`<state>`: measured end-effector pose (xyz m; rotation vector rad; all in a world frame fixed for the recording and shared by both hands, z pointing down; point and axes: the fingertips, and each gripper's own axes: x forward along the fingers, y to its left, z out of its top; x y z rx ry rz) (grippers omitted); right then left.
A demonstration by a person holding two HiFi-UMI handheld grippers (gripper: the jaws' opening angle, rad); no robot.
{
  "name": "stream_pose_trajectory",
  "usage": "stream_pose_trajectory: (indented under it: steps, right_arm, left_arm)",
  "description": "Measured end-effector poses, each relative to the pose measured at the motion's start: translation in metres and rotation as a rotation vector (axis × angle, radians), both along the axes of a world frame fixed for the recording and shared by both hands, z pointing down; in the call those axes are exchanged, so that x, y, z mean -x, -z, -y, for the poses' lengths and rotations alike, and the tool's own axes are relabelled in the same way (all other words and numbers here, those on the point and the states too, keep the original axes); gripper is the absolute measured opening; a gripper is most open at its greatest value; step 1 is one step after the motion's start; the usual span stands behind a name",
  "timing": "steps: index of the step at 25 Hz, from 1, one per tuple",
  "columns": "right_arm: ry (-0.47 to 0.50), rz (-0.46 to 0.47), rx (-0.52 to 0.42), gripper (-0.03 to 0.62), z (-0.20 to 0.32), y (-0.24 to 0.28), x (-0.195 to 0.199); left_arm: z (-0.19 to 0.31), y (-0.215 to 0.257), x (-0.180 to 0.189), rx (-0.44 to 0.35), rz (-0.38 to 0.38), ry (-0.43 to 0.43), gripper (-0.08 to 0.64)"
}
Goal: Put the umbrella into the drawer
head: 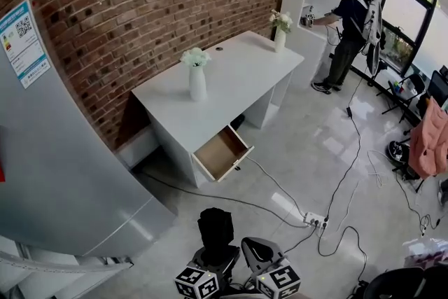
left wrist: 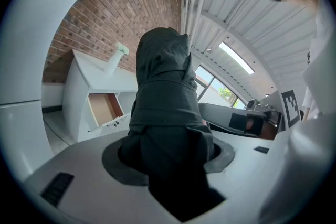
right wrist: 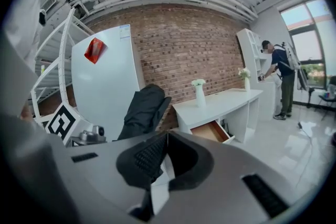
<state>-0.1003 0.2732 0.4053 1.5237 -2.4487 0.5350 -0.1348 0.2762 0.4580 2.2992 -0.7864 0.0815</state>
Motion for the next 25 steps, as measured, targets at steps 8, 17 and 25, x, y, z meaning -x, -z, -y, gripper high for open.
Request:
stream_pose_trajectory:
  steps: [8, 17, 25]
  right_arm:
    - [-0.101, -0.067, 0.049, 0.017, 0.040, -0.006, -0.008]
    - [-0.102, -0.079, 0.061, 0.017, 0.055, -0.005, 0.022]
    - [-0.152, -0.067, 0.041, 0.017, 0.067, 0.002, 0.003]
  left_arm:
    - [0.035, -0.007, 0.018, 0.048, -0.043, -0.066, 0.238]
    - [0.053, -0.007, 0.036, 0.055, -0.051, -0.110, 0.238]
    - [0.053, 0.002, 0.030, 0.034, -0.051, -0.133, 0.238]
